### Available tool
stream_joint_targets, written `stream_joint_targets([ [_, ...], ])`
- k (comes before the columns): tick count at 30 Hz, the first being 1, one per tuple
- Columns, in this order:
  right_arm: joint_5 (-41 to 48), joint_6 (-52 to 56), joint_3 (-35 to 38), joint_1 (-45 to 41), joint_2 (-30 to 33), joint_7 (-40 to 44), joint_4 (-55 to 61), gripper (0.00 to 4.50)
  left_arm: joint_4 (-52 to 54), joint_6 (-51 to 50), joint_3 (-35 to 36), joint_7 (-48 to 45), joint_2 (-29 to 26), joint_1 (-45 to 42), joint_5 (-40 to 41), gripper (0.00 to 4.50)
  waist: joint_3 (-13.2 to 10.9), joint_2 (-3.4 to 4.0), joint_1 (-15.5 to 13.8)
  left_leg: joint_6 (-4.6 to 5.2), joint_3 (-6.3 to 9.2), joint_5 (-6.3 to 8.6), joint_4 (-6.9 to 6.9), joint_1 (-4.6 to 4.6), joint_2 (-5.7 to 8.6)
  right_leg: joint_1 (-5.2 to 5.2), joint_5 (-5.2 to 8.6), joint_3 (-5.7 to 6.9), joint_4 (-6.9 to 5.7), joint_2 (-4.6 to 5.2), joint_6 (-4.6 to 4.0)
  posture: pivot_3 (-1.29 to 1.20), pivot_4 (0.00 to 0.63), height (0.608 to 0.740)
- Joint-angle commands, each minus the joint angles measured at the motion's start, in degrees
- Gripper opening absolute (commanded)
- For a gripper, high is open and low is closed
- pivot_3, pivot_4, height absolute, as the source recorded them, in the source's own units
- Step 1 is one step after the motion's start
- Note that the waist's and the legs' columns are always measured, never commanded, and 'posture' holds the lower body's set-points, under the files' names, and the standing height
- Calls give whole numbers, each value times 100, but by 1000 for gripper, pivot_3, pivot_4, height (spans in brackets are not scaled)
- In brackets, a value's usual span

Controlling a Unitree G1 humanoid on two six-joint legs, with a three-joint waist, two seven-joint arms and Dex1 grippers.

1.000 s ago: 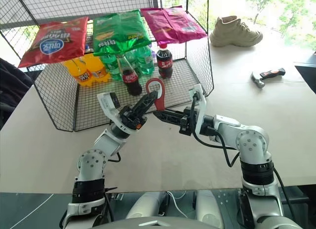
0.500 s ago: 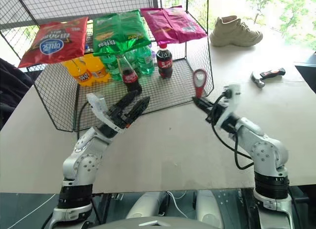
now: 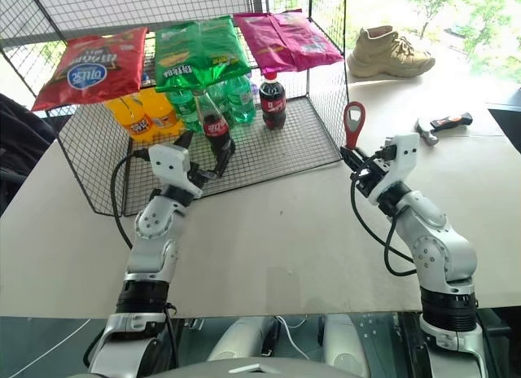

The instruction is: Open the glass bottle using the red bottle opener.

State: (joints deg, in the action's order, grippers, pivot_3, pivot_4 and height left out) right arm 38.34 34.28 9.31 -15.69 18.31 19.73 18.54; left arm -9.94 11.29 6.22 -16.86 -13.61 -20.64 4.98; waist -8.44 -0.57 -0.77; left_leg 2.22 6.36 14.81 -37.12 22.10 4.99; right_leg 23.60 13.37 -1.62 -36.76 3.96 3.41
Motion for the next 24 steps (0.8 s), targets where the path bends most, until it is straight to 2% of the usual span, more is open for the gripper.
stream_joint_targets([
  [1,-72,-199,5,-48,-31,57,120,0,-380,264,32,180,-77,-326,-165,4376,0,0,0,0,0,0,0,0,0,0,0,0,0,0,0,0,150,740],
  [11,-495,-483,-197,-25,-7,77,352,0,-1991,712,122,260,-371,-1325,-194,4376,0,-1,10,0,1,0,-2,2,2,4,0,2,-2,-2,0,0,150,740],
  [20,-635,-555,-295,-18,-79,61,395,0,-3486,890,54,102,-410,-2293,-201,4376,-1,-1,12,0,3,0,-6,7,4,8,0,4,-4,-18,1,0,150,740],
  [24,-660,-579,-300,-5,-81,52,394,0,-3805,1045,97,-38,-402,-2464,-116,4376,-1,-2,30,0,2,0,-6,9,4,12,0,2,-4,-17,1,0,150,740],
])
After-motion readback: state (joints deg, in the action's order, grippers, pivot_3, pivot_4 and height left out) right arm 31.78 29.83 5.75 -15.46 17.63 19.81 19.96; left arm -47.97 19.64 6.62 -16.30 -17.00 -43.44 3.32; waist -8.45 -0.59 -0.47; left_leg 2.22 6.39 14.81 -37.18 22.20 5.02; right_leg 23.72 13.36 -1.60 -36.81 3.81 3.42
